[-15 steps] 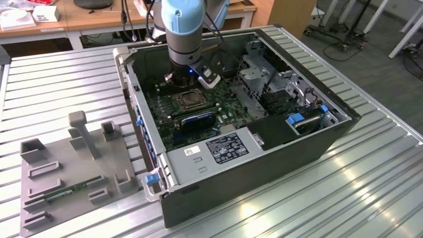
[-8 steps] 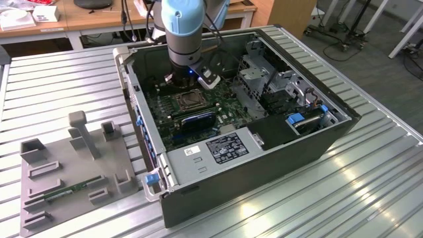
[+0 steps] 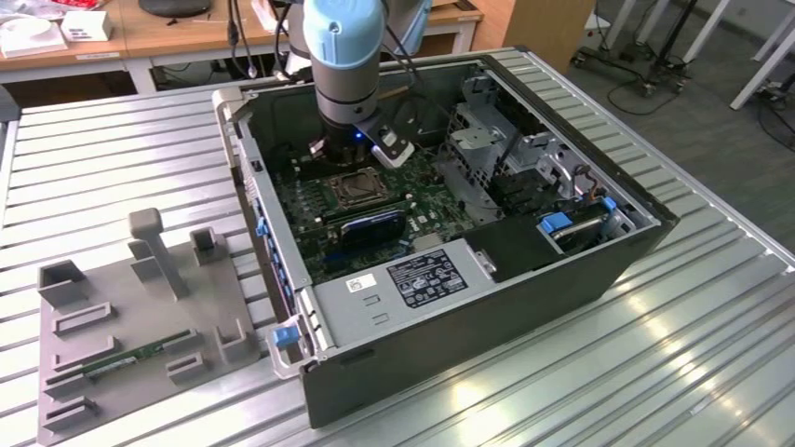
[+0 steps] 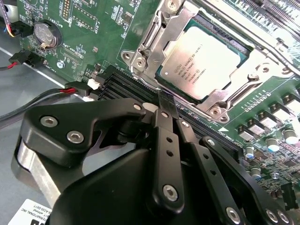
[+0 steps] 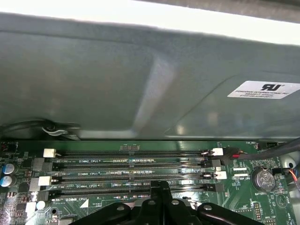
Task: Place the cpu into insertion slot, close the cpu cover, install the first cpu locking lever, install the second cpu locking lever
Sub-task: 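Install the first cpu locking lever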
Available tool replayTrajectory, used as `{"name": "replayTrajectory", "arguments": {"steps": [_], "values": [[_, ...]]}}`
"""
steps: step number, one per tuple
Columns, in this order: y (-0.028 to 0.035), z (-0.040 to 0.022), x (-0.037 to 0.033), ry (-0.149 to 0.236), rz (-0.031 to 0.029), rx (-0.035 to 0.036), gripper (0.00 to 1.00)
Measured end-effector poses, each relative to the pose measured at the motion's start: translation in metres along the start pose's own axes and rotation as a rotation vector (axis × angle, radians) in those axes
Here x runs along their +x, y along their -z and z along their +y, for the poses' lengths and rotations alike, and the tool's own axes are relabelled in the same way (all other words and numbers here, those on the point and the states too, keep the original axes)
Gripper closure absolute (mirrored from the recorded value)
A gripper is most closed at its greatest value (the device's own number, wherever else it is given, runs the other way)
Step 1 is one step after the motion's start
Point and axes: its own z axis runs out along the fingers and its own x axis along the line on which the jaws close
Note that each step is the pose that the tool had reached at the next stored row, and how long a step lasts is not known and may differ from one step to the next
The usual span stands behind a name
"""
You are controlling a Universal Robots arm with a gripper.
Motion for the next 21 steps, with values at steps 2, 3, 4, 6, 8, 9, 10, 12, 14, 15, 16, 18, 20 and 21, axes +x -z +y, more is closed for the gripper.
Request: {"name": "replayTrajectory", "arguments": {"steps": [2,3,4,6,8,9,10,12,14,15,16,18,20,21], "values": [[0.0000,0.0000,0.0000,0.000,0.0000,0.0000,0.89],[0.0000,0.0000,0.0000,0.000,-0.0001,0.0000,0.89],[0.0000,0.0000,0.0000,0.000,0.0000,0.0000,0.89],[-0.0001,0.0000,0.0000,0.000,-0.0001,0.0000,0.89],[-0.0001,0.0000,0.0000,0.000,-0.0001,-0.0001,0.89],[-0.0001,-0.0001,0.0000,0.000,-0.0001,0.0000,0.89],[-0.0003,-0.0002,0.0000,0.000,-0.0001,-0.0002,0.89],[-0.0004,-0.0004,0.0001,0.000,0.0000,0.0000,0.89],[-0.0004,-0.0004,0.0001,0.000,0.0000,0.0001,0.89],[-0.0004,-0.0004,0.0001,0.000,0.0000,0.0001,0.89],[-0.0005,-0.0004,0.0001,0.000,-0.0001,0.0000,0.89],[-0.0006,-0.0006,0.0001,0.000,-0.0001,-0.0001,0.89],[-0.0008,-0.0007,0.0001,0.000,-0.0001,-0.0001,0.89],[-0.0008,-0.0008,0.0001,0.000,0.0000,-0.0001,0.89]]}}
